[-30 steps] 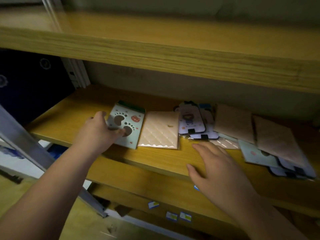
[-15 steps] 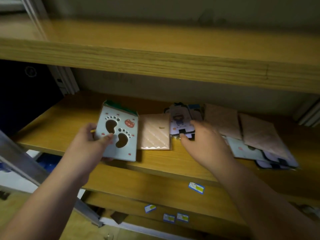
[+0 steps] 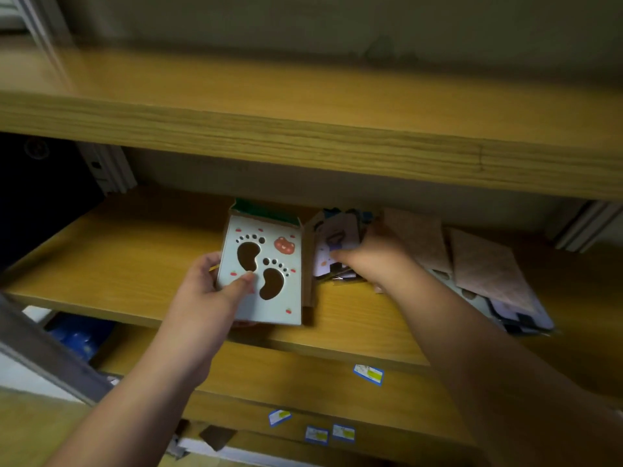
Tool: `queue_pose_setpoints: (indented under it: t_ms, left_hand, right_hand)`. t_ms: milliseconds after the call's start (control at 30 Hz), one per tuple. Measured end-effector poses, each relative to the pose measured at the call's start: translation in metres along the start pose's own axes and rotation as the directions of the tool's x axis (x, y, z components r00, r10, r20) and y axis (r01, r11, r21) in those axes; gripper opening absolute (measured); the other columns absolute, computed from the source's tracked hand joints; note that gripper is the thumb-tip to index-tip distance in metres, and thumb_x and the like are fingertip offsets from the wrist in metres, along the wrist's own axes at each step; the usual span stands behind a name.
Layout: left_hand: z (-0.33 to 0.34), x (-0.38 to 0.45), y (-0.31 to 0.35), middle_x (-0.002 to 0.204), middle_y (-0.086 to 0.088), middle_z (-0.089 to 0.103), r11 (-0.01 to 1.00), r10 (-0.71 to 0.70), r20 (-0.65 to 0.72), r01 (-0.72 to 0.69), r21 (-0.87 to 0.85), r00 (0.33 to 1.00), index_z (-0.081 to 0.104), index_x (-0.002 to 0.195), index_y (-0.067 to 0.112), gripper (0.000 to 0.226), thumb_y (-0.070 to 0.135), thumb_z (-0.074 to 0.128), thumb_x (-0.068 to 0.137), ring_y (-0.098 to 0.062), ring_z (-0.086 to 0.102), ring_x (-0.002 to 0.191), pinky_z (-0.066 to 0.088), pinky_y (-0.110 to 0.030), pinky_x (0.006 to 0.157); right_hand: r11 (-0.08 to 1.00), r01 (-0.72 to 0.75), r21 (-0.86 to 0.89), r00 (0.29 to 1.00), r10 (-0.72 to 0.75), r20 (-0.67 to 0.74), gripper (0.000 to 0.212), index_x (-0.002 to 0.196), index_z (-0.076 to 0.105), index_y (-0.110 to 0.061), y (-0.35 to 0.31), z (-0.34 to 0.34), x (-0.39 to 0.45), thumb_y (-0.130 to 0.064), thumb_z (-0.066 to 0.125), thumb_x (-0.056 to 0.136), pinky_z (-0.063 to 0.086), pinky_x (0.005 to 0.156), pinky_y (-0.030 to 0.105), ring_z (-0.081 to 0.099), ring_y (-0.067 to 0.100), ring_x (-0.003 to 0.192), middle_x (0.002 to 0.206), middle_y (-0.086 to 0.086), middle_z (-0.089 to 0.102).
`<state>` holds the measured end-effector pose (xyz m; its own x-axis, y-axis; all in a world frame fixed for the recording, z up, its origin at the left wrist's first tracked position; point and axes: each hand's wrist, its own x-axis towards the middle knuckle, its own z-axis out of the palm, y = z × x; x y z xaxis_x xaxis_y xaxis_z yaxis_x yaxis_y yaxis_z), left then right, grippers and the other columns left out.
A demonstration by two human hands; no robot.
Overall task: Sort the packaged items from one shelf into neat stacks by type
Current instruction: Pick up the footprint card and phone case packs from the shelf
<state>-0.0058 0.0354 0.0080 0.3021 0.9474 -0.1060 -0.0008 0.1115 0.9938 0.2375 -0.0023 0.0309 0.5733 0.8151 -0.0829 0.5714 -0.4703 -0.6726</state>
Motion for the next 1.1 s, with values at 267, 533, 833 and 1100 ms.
queue_pose_setpoints:
  t_ms: [267, 533, 833, 1100]
  left_hand:
    - [0.016, 0.003, -0.003, 0.098, 0.001, 0.078, 0.992, -0.046, 0.040, 0.050, -0.116, 0.998, 0.059, 0.120, 0.028, 0.038, 0.018, 0.074, 0.086, -0.021, 0.076, 0.086, 0.060, -0.033, 0.059]
    - [0.048, -0.011, -0.006, 0.098, 0.000, 0.078, 0.987, -0.062, 0.138, 0.081, -0.138, 0.988, 0.060, 0.118, 0.023, 0.034, 0.014, 0.071, 0.087, -0.021, 0.077, 0.085, 0.059, -0.033, 0.055]
    - [0.097, -0.073, 0.008, 0.097, 0.001, 0.079, 0.994, -0.016, 0.180, 0.035, -0.101, 0.984, 0.059, 0.115, 0.022, 0.029, 0.010, 0.067, 0.090, -0.022, 0.077, 0.084, 0.062, -0.043, 0.063]
    - [0.150, -0.158, 0.009, 0.101, -0.003, 0.079, 0.993, -0.043, 0.234, 0.067, -0.093, 0.971, 0.059, 0.116, 0.026, 0.033, 0.015, 0.071, 0.088, -0.025, 0.076, 0.089, 0.061, -0.037, 0.061]
  right_hand:
    - [0.830, -0.148, 0.538, 0.985, 0.174, 0.003, 0.016, 0.082, 0.054, -0.028, 0.016, -0.011, -0.030, -0.025, 0.057, 0.098, 0.043, 0.035, 0.016, 0.060, 0.001, 0.038, 0.082, 0.002, 0.066]
    - [0.586, -0.129, 0.800, 0.949, 0.307, -0.072, 0.020, 0.107, 0.060, -0.011, 0.059, -0.053, -0.092, -0.029, 0.054, 0.101, 0.043, 0.040, 0.024, 0.060, 0.009, 0.045, 0.076, 0.005, 0.070]
    - [0.486, -0.041, 0.873, 0.937, 0.323, -0.135, 0.018, 0.116, 0.056, -0.009, 0.103, -0.094, -0.164, -0.012, 0.048, 0.100, 0.043, 0.043, 0.028, 0.064, 0.024, 0.072, 0.107, 0.017, 0.068]
    - [0.450, -0.066, 0.891, 0.979, 0.200, -0.028, 0.015, 0.111, 0.061, -0.012, 0.148, -0.147, -0.239, -0.011, 0.050, 0.101, 0.050, 0.041, 0.026, 0.076, 0.023, 0.076, 0.091, 0.008, 0.079]
